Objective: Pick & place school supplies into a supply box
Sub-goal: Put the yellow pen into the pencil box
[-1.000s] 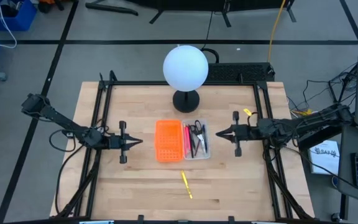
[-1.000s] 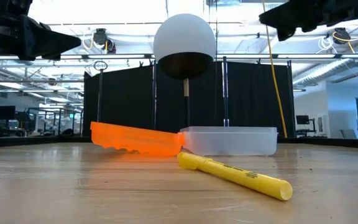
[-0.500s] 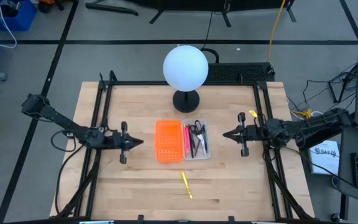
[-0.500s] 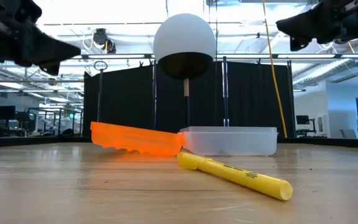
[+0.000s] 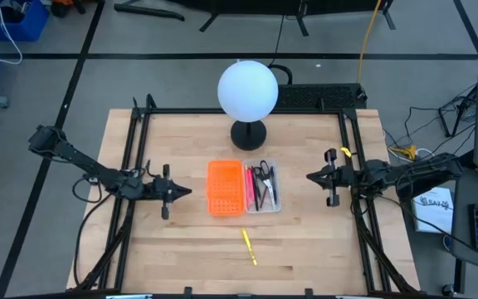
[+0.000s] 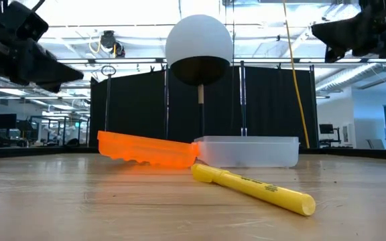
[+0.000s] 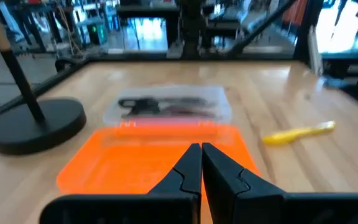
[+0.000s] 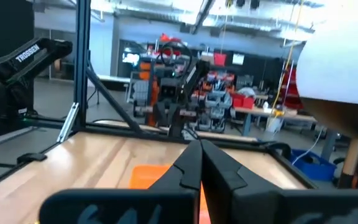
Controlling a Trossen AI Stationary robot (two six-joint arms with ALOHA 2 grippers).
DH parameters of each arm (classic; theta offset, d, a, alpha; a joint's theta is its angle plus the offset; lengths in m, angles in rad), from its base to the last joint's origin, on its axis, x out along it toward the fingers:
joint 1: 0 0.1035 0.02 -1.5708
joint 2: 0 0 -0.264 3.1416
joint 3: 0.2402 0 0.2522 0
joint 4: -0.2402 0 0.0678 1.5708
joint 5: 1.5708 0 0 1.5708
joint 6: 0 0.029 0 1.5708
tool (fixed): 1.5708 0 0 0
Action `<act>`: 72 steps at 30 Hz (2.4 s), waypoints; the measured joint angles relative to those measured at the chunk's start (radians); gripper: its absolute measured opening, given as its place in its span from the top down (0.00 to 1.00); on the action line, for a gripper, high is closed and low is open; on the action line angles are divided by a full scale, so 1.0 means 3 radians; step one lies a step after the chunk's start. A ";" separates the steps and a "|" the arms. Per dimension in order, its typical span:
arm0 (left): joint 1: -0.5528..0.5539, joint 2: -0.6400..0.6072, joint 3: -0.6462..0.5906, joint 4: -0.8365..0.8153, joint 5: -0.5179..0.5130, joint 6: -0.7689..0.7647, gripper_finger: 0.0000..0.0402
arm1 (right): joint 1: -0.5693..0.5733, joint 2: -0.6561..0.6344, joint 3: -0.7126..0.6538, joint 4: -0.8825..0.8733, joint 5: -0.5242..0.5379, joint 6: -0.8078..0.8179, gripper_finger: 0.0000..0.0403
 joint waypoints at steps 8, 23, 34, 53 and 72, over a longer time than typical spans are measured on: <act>0.0003 0.0219 0.0594 -0.1022 0.0095 -0.0160 0.95 | 0.0000 0.0016 -0.0246 0.0338 0.0158 -0.0126 1.00; 0.0251 0.3396 0.4243 -0.3863 0.1137 0.0580 0.99 | 0.0001 0.0010 -0.0256 0.0306 0.0164 0.0361 1.00; -0.0034 0.5068 0.6471 -0.4742 0.1283 0.2095 0.99 | 0.0001 0.0010 -0.0260 0.0057 0.0162 0.0362 1.00; 0.0206 0.5357 0.6494 -0.4203 0.1946 0.2581 0.52 | 0.0001 0.0012 -0.0261 -0.0240 0.0160 0.0535 1.00; 0.0217 0.5345 0.5812 -0.3737 0.1922 0.2428 0.51 | 0.0002 0.0038 -0.0261 -0.0419 0.0158 0.0902 1.00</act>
